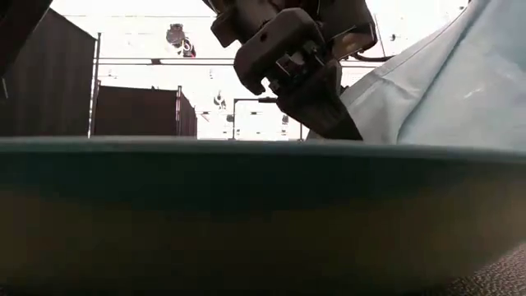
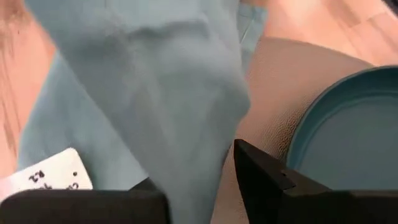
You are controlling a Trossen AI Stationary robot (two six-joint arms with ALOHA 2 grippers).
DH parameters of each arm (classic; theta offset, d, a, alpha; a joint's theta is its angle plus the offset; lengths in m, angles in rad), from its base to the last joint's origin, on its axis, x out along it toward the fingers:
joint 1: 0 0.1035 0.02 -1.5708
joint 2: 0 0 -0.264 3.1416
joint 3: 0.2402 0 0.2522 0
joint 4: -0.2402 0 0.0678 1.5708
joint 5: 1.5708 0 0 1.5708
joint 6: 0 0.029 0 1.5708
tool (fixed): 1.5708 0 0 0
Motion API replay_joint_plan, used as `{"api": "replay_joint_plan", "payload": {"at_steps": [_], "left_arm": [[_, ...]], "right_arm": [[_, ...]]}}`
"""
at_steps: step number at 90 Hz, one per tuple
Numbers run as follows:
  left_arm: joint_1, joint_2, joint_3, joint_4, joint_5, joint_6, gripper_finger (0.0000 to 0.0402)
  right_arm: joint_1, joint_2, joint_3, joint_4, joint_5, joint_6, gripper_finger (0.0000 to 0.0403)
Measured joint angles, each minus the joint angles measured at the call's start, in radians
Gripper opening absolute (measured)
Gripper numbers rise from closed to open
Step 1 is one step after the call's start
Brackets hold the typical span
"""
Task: Set table place
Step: Fold the blue napkin
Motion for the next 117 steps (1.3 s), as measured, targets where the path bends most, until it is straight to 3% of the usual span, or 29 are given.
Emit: {"api": "replay_joint_plan", "payload": {"at_steps": [77,117], "left_arm": [[0.020,0.000,-0.001,-0.042,-0.069,-0.001,0.0083],[0.020,0.002,-0.001,-0.146,-0.119,-0.014,0.0083]], "right_arm": [[0.000,0.006,0.000,0.000,-0.026,0.011,0.0000],[0.000,0.006,0.000,0.000,-0.044,0.010,0.0000]]}}
